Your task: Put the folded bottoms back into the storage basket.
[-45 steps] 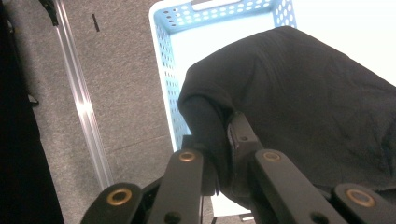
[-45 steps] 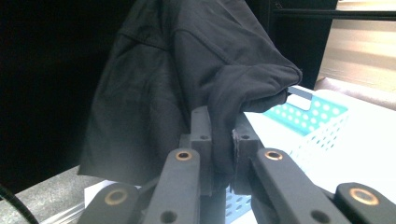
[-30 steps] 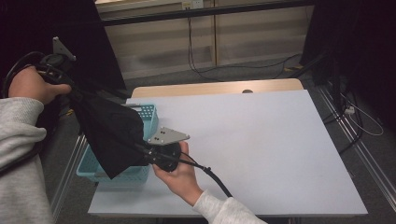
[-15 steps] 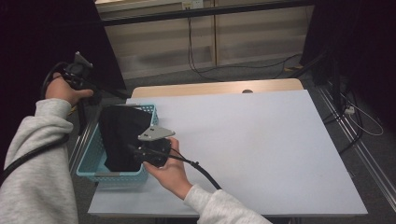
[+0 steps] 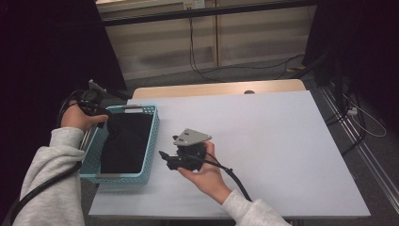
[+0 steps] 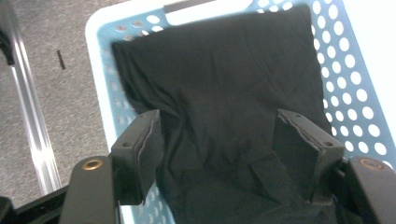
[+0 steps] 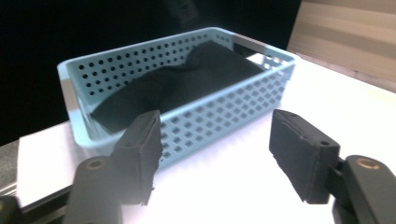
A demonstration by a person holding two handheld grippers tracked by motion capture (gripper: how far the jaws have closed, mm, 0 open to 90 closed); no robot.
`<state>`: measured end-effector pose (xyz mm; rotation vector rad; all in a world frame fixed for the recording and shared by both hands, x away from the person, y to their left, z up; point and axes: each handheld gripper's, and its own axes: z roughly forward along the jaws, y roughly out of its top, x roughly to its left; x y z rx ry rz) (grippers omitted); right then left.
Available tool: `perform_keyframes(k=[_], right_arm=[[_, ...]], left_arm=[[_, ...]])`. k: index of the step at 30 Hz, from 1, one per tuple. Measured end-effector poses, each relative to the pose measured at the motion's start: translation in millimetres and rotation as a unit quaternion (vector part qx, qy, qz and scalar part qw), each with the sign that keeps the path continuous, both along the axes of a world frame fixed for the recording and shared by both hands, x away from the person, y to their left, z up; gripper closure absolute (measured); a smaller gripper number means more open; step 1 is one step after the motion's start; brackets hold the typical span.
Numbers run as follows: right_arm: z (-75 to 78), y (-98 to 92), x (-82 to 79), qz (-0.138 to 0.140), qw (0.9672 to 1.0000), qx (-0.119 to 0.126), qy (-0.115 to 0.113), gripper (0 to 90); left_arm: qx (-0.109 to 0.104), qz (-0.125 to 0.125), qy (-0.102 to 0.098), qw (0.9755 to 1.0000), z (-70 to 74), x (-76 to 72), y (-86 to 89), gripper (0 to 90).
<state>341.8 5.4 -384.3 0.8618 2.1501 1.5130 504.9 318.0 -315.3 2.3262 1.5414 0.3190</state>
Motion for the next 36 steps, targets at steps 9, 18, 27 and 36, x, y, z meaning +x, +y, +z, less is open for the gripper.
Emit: perform_keyframes(k=[9, 18, 27, 36], right_arm=[[-16.4, -52.4, -0.4, -0.024, 0.9994, -0.022, 0.015, 24.8], [-33.9, -92.2, -1.8, -0.029, 0.9986, -0.030, 0.033, 21.7], [-49.4, -128.0, -8.9, -0.045, 0.9968, -0.045, 0.048, 19.5], [-53.8, -157.3, -21.1, -0.072, 0.9955, -0.041, 0.047, 19.7]], left_arm=[[0.000, -0.021, -0.018, 0.9996, -18.4, -11.6, -4.8, 25.8], [-0.008, -0.023, -0.024, 0.9994, -35.7, -20.1, -2.1, 25.2], [0.009, -0.038, -0.014, 0.9991, -54.7, -27.6, 6.5, 52.7], [0.007, -0.025, 0.023, 0.9994, -91.8, -29.6, 16.0, 77.5]])
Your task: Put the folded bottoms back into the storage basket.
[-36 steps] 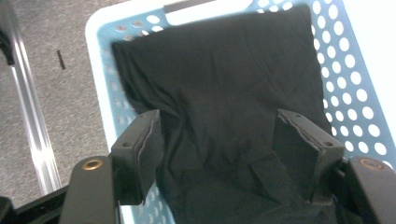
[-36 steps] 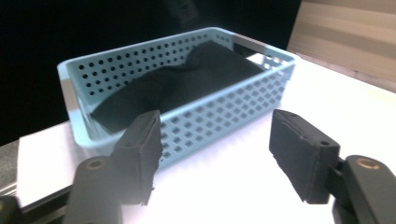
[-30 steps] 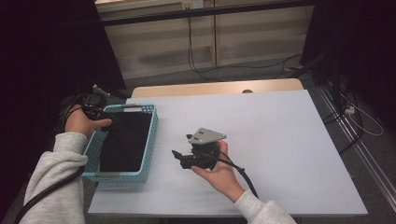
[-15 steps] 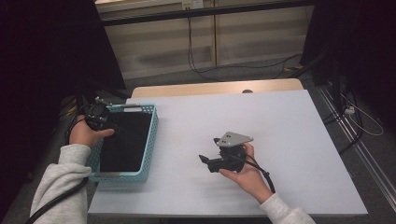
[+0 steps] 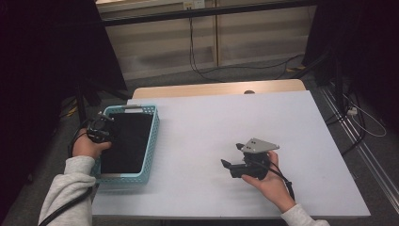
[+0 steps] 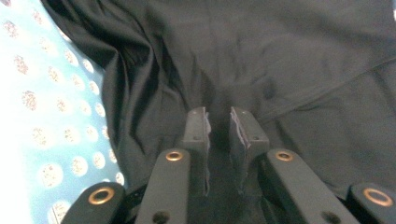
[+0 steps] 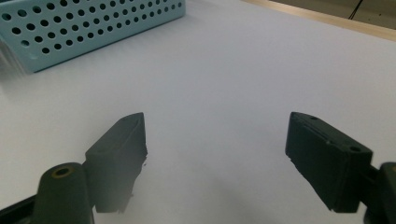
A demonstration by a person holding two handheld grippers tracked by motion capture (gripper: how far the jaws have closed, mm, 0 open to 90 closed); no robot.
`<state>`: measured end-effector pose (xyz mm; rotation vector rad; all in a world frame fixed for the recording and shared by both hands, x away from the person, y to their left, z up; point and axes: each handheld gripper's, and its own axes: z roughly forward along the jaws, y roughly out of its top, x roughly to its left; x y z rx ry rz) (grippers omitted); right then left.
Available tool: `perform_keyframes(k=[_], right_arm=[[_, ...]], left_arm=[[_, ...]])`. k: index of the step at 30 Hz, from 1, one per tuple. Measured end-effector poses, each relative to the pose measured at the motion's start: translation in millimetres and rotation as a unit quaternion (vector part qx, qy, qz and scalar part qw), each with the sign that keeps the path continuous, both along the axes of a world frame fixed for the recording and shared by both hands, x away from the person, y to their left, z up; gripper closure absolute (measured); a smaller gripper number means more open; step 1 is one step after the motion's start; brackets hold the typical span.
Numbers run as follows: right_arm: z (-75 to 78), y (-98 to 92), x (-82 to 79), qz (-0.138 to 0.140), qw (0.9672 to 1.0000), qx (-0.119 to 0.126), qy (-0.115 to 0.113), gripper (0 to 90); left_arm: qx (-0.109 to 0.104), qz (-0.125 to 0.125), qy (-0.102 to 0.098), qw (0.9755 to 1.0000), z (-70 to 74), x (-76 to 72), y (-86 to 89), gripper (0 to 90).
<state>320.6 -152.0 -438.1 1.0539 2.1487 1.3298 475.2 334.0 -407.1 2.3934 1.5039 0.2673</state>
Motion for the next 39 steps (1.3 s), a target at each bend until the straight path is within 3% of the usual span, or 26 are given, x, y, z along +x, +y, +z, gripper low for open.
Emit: perform_keyframes(k=[3, 6, 8, 10, 14, 20, 24, 27, 28, 31, 33, 39], right_arm=[[-1.6, -5.7, -2.8, -0.008, 1.0000, 0.002, 0.001, 19.7], [-2.3, -7.8, -3.9, -0.008, 1.0000, 0.001, 0.001, 19.7], [-2.5, -7.4, -4.0, -0.007, 1.0000, 0.000, 0.001, 19.7], [-2.2, -6.4, -4.0, -0.005, 1.0000, -0.001, 0.000, 19.7], [0.1, -6.8, -3.6, -0.002, 1.0000, 0.000, -0.003, 19.7], [-1.8, -11.3, -2.0, -0.008, 1.0000, -0.002, 0.000, 19.7], [-0.3, -14.8, -1.8, -0.010, 0.9999, 0.001, 0.000, 19.6], [0.0, -18.8, -1.7, -0.011, 0.9999, 0.002, 0.000, 19.4], [-0.4, -20.4, -1.6, -0.013, 0.9999, 0.003, 0.001, 19.3], [-1.4, -25.5, -1.8, -0.016, 0.9999, 0.001, 0.001, 19.3], [-1.8, -28.6, -2.1, -0.015, 0.9999, 0.002, 0.003, 19.2], [-3.4, -38.2, -4.2, -0.021, 0.9997, 0.002, 0.010, 19.2]], left_arm=[[0.003, 0.006, 0.013, 0.9999, -13.1, -0.1, 1.0, 78.5], [0.002, 0.006, 0.020, 0.9998, -13.0, -0.6, 2.3, 83.7], [0.018, 0.004, 0.026, 0.9995, -12.7, -1.7, 3.9, 87.7], [0.038, 0.004, 0.045, 0.9983, -13.2, -3.5, 6.7, 89.8], [0.029, 0.010, 0.056, 0.9980, -13.4, -9.3, 14.5, 90.0], [0.004, 0.028, 0.055, 0.9981, -10.6, -10.6, 20.4, 89.7], [-0.021, 0.036, 0.045, 0.9981, -3.9, -10.1, 16.4, 79.6], [-0.030, 0.039, 0.027, 0.9984, 1.1, -10.4, 13.0, 67.8], [-0.038, 0.037, 0.032, 0.9981, 2.9, -10.7, 11.6, 67.5], [-0.040, 0.034, 0.035, 0.9980, 4.6, -10.5, 8.0, 60.5], [-0.047, 0.043, 0.028, 0.9976, 7.4, -9.9, 6.2, 55.8], [-0.055, 0.027, 0.004, 0.9981, 16.6, -9.0, -4.1, 40.1]])
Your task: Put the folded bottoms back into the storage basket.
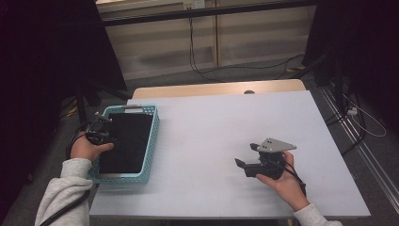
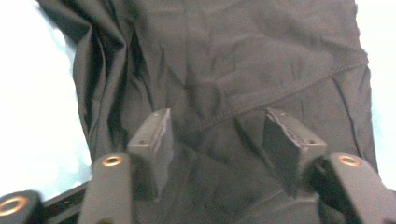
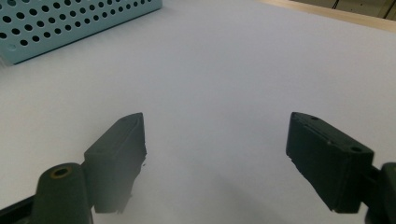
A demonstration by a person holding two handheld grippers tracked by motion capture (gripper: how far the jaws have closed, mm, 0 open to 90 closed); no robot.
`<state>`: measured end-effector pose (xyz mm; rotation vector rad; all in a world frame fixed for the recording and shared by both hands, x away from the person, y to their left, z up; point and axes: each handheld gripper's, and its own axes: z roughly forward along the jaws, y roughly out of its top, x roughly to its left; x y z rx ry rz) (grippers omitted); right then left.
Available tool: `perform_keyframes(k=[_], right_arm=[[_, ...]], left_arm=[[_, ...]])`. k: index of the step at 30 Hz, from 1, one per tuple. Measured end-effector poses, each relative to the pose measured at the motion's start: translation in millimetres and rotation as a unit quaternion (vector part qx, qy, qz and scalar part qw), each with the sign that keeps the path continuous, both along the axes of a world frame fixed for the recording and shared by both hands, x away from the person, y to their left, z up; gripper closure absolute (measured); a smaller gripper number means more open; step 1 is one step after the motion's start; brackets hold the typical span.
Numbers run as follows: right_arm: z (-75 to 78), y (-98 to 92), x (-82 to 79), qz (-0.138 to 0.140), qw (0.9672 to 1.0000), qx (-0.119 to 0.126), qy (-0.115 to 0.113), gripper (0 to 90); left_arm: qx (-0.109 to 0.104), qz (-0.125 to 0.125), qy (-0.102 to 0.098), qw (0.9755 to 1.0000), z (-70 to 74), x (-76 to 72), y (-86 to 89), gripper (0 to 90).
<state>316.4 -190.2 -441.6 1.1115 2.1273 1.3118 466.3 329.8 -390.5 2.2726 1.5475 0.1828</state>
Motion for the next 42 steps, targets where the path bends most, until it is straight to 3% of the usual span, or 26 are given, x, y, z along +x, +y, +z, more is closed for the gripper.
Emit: perform_keyframes(k=[2, 4, 8, 15, 17, 25, 29, 39, 42], right_arm=[[0.2, -2.7, -2.2, -0.002, 1.0000, -0.001, 0.000, 19.2], [1.0, -6.0, -4.5, -0.004, 1.0000, -0.001, -0.001, 19.2], [3.8, -14.2, -7.7, -0.014, 0.9999, 0.008, -0.001, 19.2], [4.4, -23.8, -11.6, -0.020, 0.9997, 0.015, 0.004, 19.2], [4.2, -27.8, -11.6, -0.020, 0.9996, 0.017, 0.007, 19.2], [5.4, -34.4, -12.3, -0.025, 0.9995, 0.017, 0.010, 19.2], [5.9, -36.9, -16.9, -0.014, 0.9998, 0.012, 0.011, 19.1], [0.8, -58.3, -24.7, -0.023, 0.9994, -0.002, 0.027, 19.0], [1.0, -61.7, -26.0, -0.026, 0.9992, -0.005, 0.028, 18.8]], left_arm=[[-0.016, -0.003, -0.006, 0.9999, 5.0, -0.2, -3.7, 35.4], [-0.012, -0.005, -0.014, 0.9998, 10.1, -1.1, -8.9, 32.0], [-0.025, -0.005, -0.022, 0.9994, 19.4, -3.1, -19.1, 27.6], [-0.031, -0.036, -0.024, 0.9986, 26.7, -2.9, -41.0, 24.5], [-0.044, -0.040, -0.023, 0.9980, 27.2, -2.2, -48.1, 24.0], [-0.058, -0.070, -0.034, 0.9953, 29.7, -6.3, -73.2, 22.6], [-0.062, -0.073, -0.037, 0.9947, 29.7, -9.2, -78.2, 22.1], [-0.055, -0.111, -0.044, 0.9913, 30.4, -17.9, -97.8, 21.0], [-0.063, -0.113, -0.044, 0.9906, 28.8, -19.3, -105.3, 20.6]])
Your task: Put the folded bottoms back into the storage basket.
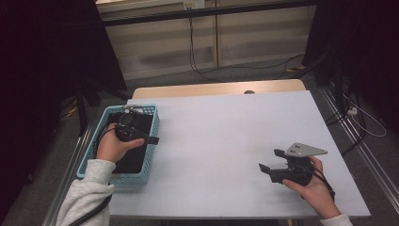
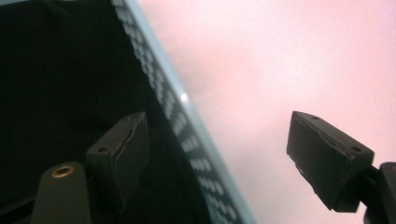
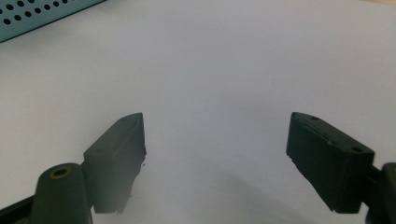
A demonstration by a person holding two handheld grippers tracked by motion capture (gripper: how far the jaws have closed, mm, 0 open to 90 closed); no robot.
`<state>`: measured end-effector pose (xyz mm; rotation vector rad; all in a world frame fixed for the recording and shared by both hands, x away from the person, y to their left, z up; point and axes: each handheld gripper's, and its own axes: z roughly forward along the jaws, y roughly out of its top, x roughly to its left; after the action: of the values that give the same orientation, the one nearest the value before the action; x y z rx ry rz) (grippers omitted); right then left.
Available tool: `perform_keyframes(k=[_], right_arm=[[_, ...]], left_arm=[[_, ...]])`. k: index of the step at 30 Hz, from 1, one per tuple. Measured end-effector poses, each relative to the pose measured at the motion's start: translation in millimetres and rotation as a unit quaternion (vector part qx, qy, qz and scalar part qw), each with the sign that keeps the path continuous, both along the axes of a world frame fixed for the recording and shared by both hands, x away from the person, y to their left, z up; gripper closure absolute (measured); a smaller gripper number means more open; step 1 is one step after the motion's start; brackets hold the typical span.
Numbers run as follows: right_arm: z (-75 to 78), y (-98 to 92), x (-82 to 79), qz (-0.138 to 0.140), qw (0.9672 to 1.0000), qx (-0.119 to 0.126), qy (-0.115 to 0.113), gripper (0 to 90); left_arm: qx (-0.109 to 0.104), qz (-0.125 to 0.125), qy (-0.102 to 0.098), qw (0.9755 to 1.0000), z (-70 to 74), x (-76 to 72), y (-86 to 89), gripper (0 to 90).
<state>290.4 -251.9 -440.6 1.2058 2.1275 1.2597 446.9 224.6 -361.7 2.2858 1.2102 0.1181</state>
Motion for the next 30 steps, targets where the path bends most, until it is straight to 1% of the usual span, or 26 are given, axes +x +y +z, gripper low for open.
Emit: perform_keyframes(k=[1, 2, 5, 8, 10, 11, 14, 18, 19, 21, 23, 25, 27, 29, 30], right_arm=[[0.7, -0.8, -0.3, 0.001, 1.0000, 0.001, -0.001, 18.8], [1.6, -1.1, -0.5, 0.001, 1.0000, 0.002, -0.002, 18.8], [2.4, -2.0, -0.7, 0.000, 1.0000, 0.001, -0.003, 18.8], [1.9, -1.5, -1.7, 0.005, 1.0000, -0.002, -0.001, 18.7], [1.9, -1.8, -1.7, 0.006, 1.0000, -0.005, 0.000, 18.6], [1.8, -2.0, -1.8, 0.006, 1.0000, -0.003, 0.001, 18.6], [1.5, -2.2, -2.0, 0.008, 1.0000, -0.003, 0.002, 18.6], [3.9, -2.7, -4.1, 0.012, 0.9999, -0.001, 0.000, 18.6], [4.0, -3.1, -4.7, 0.013, 0.9999, -0.003, -0.001, 18.5], [3.5, -3.4, -5.8, 0.014, 0.9999, -0.002, 0.001, 18.3], [2.0, -3.5, -6.3, 0.017, 0.9998, -0.004, 0.003, 18.1], [1.4, -3.6, -6.5, 0.021, 0.9998, -0.005, 0.005, 17.9], [1.7, -3.2, -6.6, 0.022, 0.9997, -0.004, 0.006, 17.9], [2.1, -2.6, -6.3, 0.026, 0.9996, -0.002, 0.008, 17.8], [2.1, -2.4, -6.0, 0.028, 0.9996, -0.003, 0.008, 17.6]], left_arm=[[-0.003, -0.001, -0.003, 1.0000, -0.5, -0.4, -2.3, 20.6], [0.001, -0.007, -0.002, 1.0000, -0.3, -0.9, -4.2, 20.3], [-0.005, -0.010, -0.006, 0.9999, 1.2, -5.2, -11.8, 20.1], [-0.015, -0.024, -0.012, 0.9995, 4.8, -8.7, -17.5, 19.9], [-0.017, -0.033, -0.017, 0.9992, 5.4, -10.6, -22.2, 19.7], [-0.021, -0.036, -0.018, 0.9990, 5.2, -11.4, -24.3, 19.7], [-0.028, -0.045, -0.015, 0.9985, 1.5, -14.3, -32.5, 19.3], [-0.028, -0.056, -0.015, 0.9979, -2.7, -17.8, -43.2, 18.9], [-0.028, -0.060, -0.016, 0.9977, -3.3, -19.5, -45.9, 18.9], [-0.036, -0.067, -0.021, 0.9969, -5.0, -22.7, -51.0, 19.0], [-0.033, -0.074, -0.024, 0.9964, -8.2, -25.1, -54.4, 19.0], [-0.033, -0.071, -0.023, 0.9966, -12.7, -27.4, -58.4, 18.8], [-0.040, -0.070, -0.017, 0.9966, -17.9, -27.6, -61.8, 18.6], [-0.038, -0.080, -0.015, 0.9959, -21.6, -27.8, -65.4, 18.5], [-0.042, -0.078, -0.015, 0.9959, -23.4, -28.5, -68.1, 18.4]])
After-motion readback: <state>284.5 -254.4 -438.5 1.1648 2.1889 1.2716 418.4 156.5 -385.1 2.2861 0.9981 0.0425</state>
